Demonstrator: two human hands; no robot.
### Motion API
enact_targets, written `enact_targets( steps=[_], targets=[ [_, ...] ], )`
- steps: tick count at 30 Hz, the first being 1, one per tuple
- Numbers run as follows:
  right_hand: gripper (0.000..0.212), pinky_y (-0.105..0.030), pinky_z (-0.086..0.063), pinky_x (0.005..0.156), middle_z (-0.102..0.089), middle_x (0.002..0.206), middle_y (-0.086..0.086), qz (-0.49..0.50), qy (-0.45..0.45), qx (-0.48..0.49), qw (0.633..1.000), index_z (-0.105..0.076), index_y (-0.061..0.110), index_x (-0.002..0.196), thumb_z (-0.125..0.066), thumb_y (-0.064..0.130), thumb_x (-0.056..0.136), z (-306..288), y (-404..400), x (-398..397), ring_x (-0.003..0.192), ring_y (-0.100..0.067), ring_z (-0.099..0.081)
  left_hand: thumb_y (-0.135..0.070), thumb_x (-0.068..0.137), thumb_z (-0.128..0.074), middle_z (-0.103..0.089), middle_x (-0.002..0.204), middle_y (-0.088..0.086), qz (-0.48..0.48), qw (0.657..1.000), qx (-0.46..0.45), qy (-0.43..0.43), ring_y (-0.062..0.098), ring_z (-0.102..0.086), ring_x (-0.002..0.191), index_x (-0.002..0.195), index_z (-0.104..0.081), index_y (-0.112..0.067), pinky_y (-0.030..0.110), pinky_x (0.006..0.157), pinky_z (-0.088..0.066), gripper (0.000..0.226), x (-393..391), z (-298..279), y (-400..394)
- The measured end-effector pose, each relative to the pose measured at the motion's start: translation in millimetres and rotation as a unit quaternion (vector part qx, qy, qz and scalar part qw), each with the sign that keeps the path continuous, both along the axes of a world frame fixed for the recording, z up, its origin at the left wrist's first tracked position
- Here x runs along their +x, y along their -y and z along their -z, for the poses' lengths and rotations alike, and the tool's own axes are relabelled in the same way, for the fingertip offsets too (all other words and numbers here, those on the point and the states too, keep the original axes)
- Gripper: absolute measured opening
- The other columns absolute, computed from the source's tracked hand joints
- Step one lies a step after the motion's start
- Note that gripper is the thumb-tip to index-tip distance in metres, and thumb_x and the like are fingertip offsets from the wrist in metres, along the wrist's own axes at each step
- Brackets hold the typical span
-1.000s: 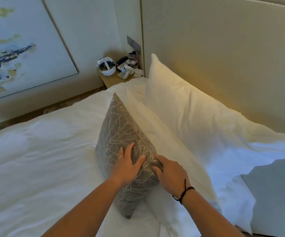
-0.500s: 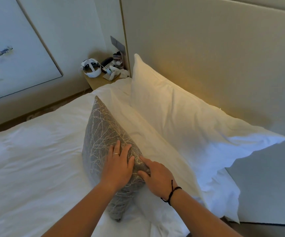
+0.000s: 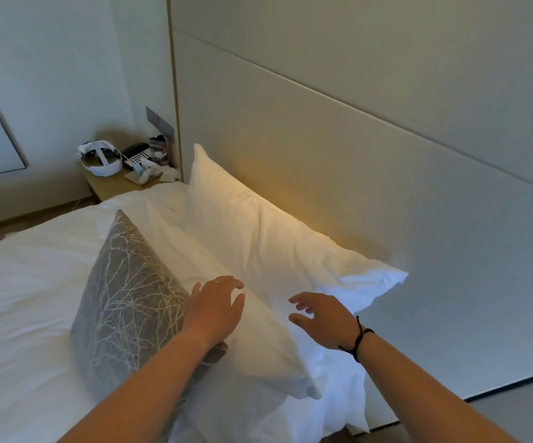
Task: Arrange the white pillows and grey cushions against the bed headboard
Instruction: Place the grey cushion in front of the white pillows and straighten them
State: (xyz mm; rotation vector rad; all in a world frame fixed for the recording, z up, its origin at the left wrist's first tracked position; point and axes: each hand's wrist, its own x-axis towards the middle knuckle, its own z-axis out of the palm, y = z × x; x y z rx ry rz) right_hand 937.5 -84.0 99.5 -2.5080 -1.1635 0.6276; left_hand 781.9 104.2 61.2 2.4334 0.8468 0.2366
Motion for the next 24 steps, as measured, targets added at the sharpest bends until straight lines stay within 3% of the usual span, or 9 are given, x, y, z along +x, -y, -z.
enact_targets(
  steps=[5, 9, 11, 13, 16, 20, 24],
  targets=[
    [0.038, -0.029, -0.046, 0.095, -0.063, 0.121, 0.010, 0.009, 0.016, 0.014, 1.000, -0.054, 0.032, 0.130, -0.056, 0.044, 0.094, 7, -23, 39, 0.111, -0.012, -0.057, -0.042, 0.100, -0.044, -0.055, 0.139, -0.013, -0.035, 0.999, 0.017, -0.015, 0.013, -0.052, 0.127, 0.120, -0.059, -0.038, 0.045, 0.118, -0.026, 0.025, 13, 0, -28],
    [0.043, -0.036, -0.046, 0.096, -0.064, 0.124, 0.004, 0.027, 0.134, 0.037, 0.990, -0.052, 0.031, 0.133, -0.051, 0.049, 0.094, 13, -37, 101, 0.112, -0.020, -0.059, -0.039, 0.101, -0.045, -0.056, 0.139, -0.011, -0.058, 0.997, 0.029, -0.033, 0.015, -0.054, 0.124, 0.121, -0.060, -0.035, 0.042, 0.114, -0.033, 0.026, 42, 8, -52],
    [0.045, -0.038, -0.047, 0.090, -0.066, 0.118, 0.001, 0.042, 0.175, 0.015, 0.984, -0.053, 0.028, 0.131, -0.047, 0.053, 0.093, 18, -36, 141, 0.108, -0.024, -0.061, -0.037, 0.100, -0.046, -0.058, 0.138, -0.008, -0.062, 0.997, 0.026, -0.039, 0.016, -0.058, 0.120, 0.121, -0.061, -0.032, 0.040, 0.111, -0.036, 0.026, 66, 14, -59],
    [0.040, -0.038, -0.046, 0.077, -0.064, 0.100, 0.000, 0.028, 0.201, -0.034, 0.979, -0.053, 0.025, 0.115, -0.042, 0.057, 0.093, 30, -29, 173, 0.094, -0.026, -0.061, -0.036, 0.099, -0.048, -0.060, 0.135, -0.007, -0.065, 0.996, 0.028, -0.045, 0.017, -0.061, 0.115, 0.121, -0.062, -0.030, 0.039, 0.108, -0.039, 0.027, 96, 19, -60],
    [0.038, -0.035, -0.035, 0.064, -0.050, 0.078, 0.007, -0.004, 0.232, -0.045, 0.972, -0.045, 0.026, 0.094, -0.036, 0.062, 0.091, 46, -21, 198, 0.071, -0.021, -0.048, -0.040, 0.099, -0.049, -0.058, 0.138, -0.006, -0.066, 0.997, 0.014, -0.045, 0.017, -0.057, 0.121, 0.127, -0.060, -0.029, 0.037, 0.106, -0.041, 0.032, 150, 24, -57],
    [0.046, -0.035, -0.038, 0.064, -0.055, 0.081, 0.007, 0.014, 0.246, -0.016, 0.969, -0.050, 0.026, 0.100, -0.031, 0.067, 0.090, 52, -17, 204, 0.073, -0.020, -0.049, -0.050, 0.099, -0.046, -0.045, 0.149, -0.005, -0.094, 0.993, -0.061, -0.035, 0.019, -0.047, 0.134, 0.140, -0.047, -0.031, 0.039, 0.107, -0.040, 0.045, 220, 28, -49],
    [0.056, -0.033, -0.045, 0.059, -0.051, 0.081, 0.005, 0.020, 0.258, -0.028, 0.966, -0.054, 0.024, 0.101, -0.023, 0.070, 0.091, 52, -4, 209, 0.068, -0.019, -0.048, -0.054, 0.098, -0.040, -0.033, 0.157, -0.003, -0.113, 0.989, -0.061, -0.076, 0.024, -0.035, 0.143, 0.148, -0.031, -0.033, 0.048, 0.110, -0.038, 0.054, 255, 33, -47]
  ],
)
